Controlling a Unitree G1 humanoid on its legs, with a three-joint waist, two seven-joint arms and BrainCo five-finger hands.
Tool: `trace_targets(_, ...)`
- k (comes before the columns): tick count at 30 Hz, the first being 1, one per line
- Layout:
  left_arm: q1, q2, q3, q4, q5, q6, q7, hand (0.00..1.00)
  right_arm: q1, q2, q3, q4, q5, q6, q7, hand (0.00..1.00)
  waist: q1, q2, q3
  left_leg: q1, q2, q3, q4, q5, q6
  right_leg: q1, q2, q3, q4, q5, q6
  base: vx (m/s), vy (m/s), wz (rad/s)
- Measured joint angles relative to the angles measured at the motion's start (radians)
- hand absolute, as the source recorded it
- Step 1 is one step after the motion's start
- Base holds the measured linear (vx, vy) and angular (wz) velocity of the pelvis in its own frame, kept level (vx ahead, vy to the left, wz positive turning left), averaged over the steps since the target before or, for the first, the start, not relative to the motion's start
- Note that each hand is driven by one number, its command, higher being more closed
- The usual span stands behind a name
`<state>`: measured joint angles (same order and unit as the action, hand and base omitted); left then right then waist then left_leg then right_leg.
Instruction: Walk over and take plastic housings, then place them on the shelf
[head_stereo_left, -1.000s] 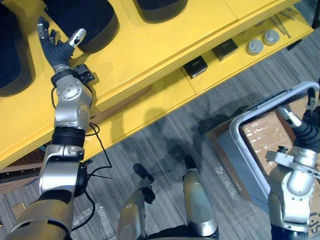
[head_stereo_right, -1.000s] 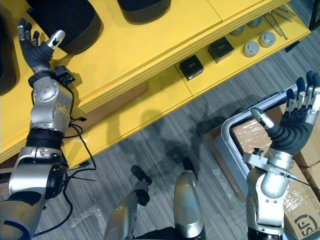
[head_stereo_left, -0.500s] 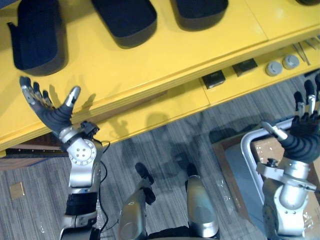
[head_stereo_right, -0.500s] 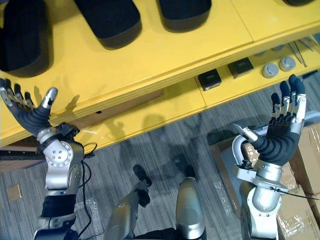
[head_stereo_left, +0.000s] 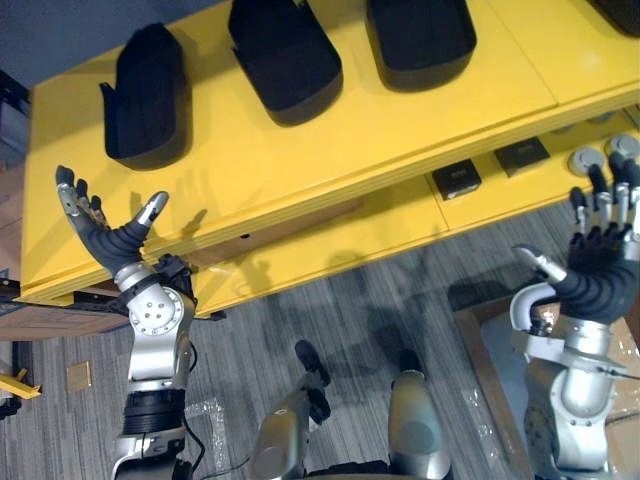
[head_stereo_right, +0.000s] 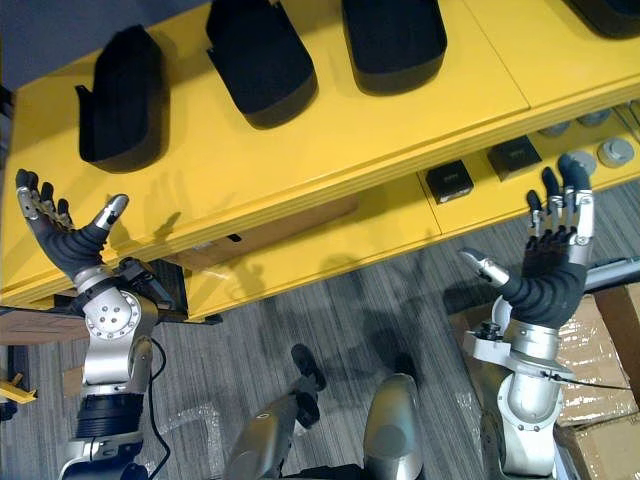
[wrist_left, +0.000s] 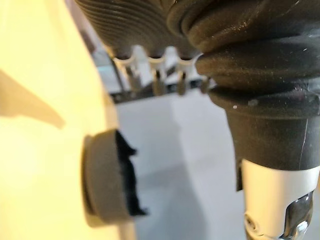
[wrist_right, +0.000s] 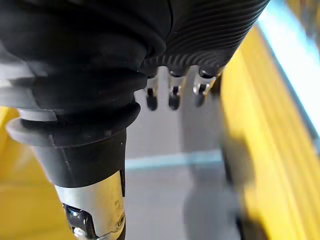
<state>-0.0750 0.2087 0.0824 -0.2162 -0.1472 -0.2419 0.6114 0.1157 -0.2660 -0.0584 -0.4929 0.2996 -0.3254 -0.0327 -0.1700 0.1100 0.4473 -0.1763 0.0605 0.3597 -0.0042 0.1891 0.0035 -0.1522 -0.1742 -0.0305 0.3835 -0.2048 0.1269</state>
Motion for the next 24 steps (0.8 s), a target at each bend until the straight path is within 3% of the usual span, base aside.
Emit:
trace_targets(2,0.081,-0.039,-0.046,-0.031,0.009,0.003,-0.019,0.0,-0.052,-0.011,0.069,0.027,0.001,0.064,-0.003,0.0,0.023,0.001,-0.003,-0.002,-0.002,-0.03,-0.006,0.004,-0.005,0.016,0.001,-0.027,-0.006,-0.001,-0.002,0.01,-0.003,0.32)
trace_targets(3,0.097,-0.044,-0.052,-0.031,0.008,0.004,-0.026,0.0,-0.069,-0.011,0.085,0.048,0.001,0.076,-0.006,0.0,0.028,0.0,-0.004,-0.003,-0.002,-0.043,-0.006,0.007,-0.009,0.022,0.001,-0.041,-0.008,-0.001,-0.002,0.01,-0.007,0.47)
trace_targets(5,0.134,-0.058,-0.058,-0.035,0.008,0.005,-0.055,0.0,-0.126,-0.011,0.115,0.132,0.0,0.143,-0.043,0.0,0.064,-0.003,-0.005,-0.004,-0.003,-0.075,-0.006,0.011,-0.014,0.044,0.002,-0.077,-0.014,-0.002,-0.004,0.0,-0.013,0.43)
trace_targets(7,0.153,-0.06,-0.058,-0.039,0.008,0.005,-0.077,0.0,-0.164,-0.008,0.132,0.193,-0.004,0.171,-0.082,0.0,0.085,-0.004,-0.005,-0.008,-0.006,-0.096,-0.009,0.014,-0.018,0.056,0.001,-0.1,-0.019,-0.002,-0.005,0.01,-0.001,0.33)
trace_targets(11,0.179,-0.06,-0.059,-0.04,0.006,0.023,-0.106,0.0,-0.251,0.008,0.142,0.284,-0.06,0.18,-0.154,0.0,0.107,-0.004,-0.005,-0.016,-0.012,-0.11,-0.008,0.023,-0.02,0.066,0.0,-0.113,-0.029,0.002,0.002,0.02,0.021,0.15)
trace_targets(14,0.192,-0.061,-0.061,-0.043,-0.003,0.032,-0.141,0.0,-0.369,0.027,0.136,0.383,-0.099,0.187,-0.25,0.0,0.108,-0.004,-0.005,-0.016,-0.017,-0.133,-0.009,0.029,-0.012,0.078,-0.002,-0.135,-0.032,0.003,0.003,0.02,0.019,0.18)
trace_targets(18,0.227,-0.063,-0.065,-0.099,-0.013,0.031,-0.177,0.0,-0.474,0.044,0.105,0.446,-0.178,0.227,-0.405,0.0,0.131,-0.003,-0.005,-0.013,-0.017,-0.155,-0.017,0.035,-0.019,0.089,-0.001,-0.159,-0.028,-0.006,-0.005,-0.01,-0.004,0.13)
trace_targets(24,0.255,-0.075,-0.065,-0.1,-0.045,0.03,-0.203,0.0,-0.529,0.044,0.046,0.507,-0.198,0.291,-0.457,0.0,0.152,-0.003,-0.005,-0.006,-0.019,-0.159,-0.028,0.042,-0.029,0.088,-0.002,-0.162,-0.016,-0.015,-0.01,0.0,-0.001,0.03)
